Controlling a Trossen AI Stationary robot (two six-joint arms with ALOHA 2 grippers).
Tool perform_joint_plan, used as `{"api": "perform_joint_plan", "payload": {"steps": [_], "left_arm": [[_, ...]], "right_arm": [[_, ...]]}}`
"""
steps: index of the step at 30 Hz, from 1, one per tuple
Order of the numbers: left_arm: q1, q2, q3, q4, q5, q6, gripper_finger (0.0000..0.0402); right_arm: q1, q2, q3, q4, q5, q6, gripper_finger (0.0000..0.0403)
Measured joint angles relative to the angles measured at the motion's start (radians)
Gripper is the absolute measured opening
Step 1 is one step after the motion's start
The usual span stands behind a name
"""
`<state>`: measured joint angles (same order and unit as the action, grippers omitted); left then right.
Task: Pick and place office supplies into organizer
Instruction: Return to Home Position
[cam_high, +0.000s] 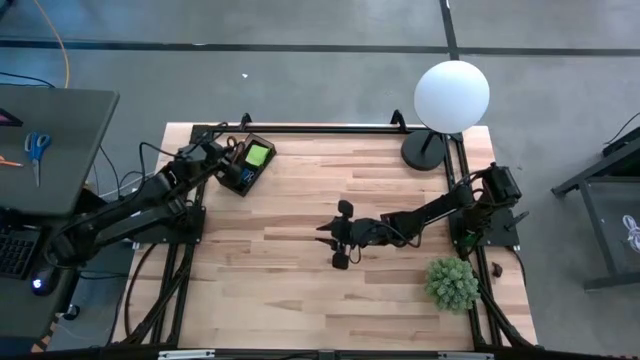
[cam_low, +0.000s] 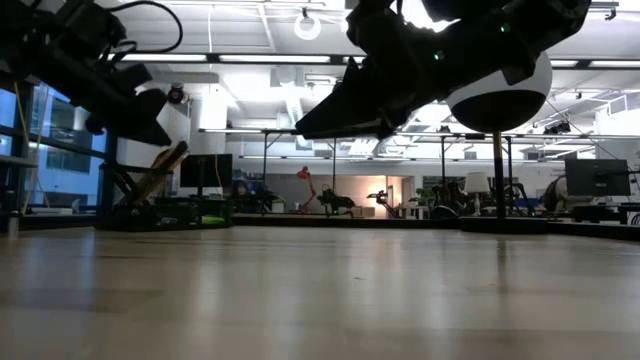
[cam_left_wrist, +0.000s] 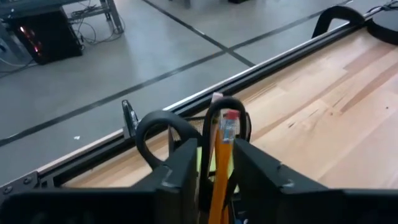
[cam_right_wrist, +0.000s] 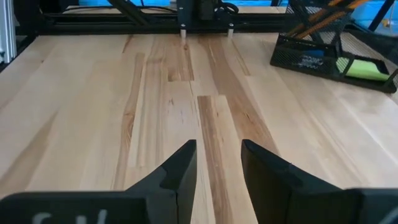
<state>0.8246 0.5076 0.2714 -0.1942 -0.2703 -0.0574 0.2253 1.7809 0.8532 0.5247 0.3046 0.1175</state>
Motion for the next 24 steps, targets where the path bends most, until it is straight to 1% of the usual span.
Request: {"api": "perform_joint_plan", "payload": {"steps": [3, 6, 9, 12, 14, 15, 18, 19, 20, 22, 24], "left_arm": [[0.000, -0.001, 0.000, -0.021, -0.001, -0.001, 0.0121], [0.000, -0.003, 0.000, -0.029, 0.008, -0.002, 0.0144], [0.000, -0.014, 0.000, 0.014, 0.021, -0.001, 0.0157], [0.000, -0.026, 0.007, 0.089, 0.047, 0.006, 0.0160], [0.000, -0.033, 0.019, 0.142, 0.121, 0.001, 0.0159], [0.000, -0.034, 0.025, 0.174, 0.177, -0.008, 0.0157], [-0.001, -0.029, 0.025, 0.267, 0.388, -0.065, 0.0147], [-0.004, -0.024, 0.025, 0.283, 0.444, -0.087, 0.0143], [-0.014, -0.021, 0.025, 0.284, 0.480, -0.110, 0.0138], [-0.053, -0.011, 0.021, 0.273, 0.487, -0.139, 0.0128], [-0.110, 0.000, 0.004, 0.273, 0.486, -0.142, 0.0117]], "right_arm": [[0.000, 0.000, 0.000, -0.004, -0.001, 0.024, 0.0118], [0.008, 0.000, 0.000, -0.004, 0.004, 0.033, 0.0117], [0.016, 0.000, 0.000, -0.004, 0.025, 0.033, 0.0118], [0.019, 0.000, 0.000, -0.004, 0.038, 0.039, 0.0118], [0.019, 0.000, 0.000, -0.002, 0.045, 0.040, 0.0118], [0.019, 0.000, 0.000, 0.004, 0.049, 0.041, 0.0117], [0.019, 0.000, 0.000, 0.044, 0.074, 0.040, 0.0117], [0.020, -0.001, 0.000, 0.057, 0.085, 0.035, 0.0117], [0.020, -0.006, 0.000, 0.060, 0.091, 0.029, 0.0117], [0.020, -0.027, 0.000, 0.067, 0.091, 0.009, 0.0117], [0.019, -0.057, 0.001, 0.071, 0.060, -0.008, 0.0117]]}}
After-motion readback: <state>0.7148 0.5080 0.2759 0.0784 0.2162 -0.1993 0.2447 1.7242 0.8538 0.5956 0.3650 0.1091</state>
